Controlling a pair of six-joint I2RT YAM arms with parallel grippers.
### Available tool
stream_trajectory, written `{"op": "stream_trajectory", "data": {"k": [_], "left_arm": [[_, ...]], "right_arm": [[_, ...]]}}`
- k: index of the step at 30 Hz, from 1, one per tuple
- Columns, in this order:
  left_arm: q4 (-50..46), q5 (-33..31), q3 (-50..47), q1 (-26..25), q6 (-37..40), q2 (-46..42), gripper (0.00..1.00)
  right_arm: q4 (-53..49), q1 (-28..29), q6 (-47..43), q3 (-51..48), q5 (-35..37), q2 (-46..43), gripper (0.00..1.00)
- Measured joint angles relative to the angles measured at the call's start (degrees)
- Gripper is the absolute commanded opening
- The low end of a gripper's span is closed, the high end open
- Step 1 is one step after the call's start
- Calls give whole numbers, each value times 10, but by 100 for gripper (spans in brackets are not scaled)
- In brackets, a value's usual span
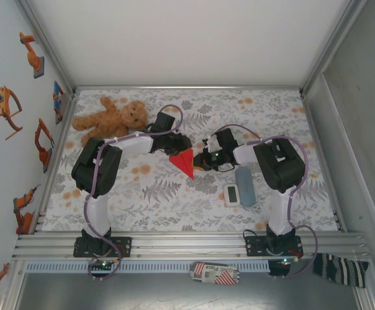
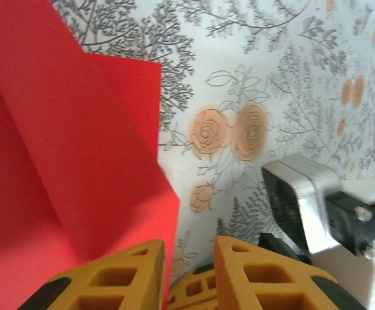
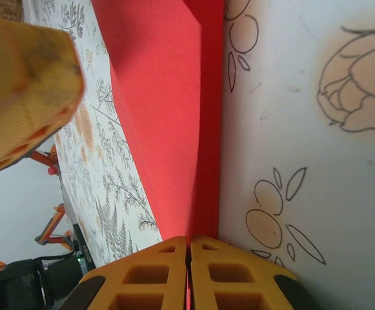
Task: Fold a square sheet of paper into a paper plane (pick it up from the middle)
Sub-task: Fourth fold the wing at the center of the table.
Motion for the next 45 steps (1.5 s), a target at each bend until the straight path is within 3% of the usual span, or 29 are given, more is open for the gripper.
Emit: {"op": "stream_trajectory", "data": {"k": [20, 45], "left_arm": [[-19, -12, 0, 6, -6, 19, 18], [-22, -13, 0, 7, -10, 32, 21]], "right_arm": [[-40, 0, -23, 20, 0, 5, 11], [-56, 0, -29, 29, -3, 9, 11]]}}
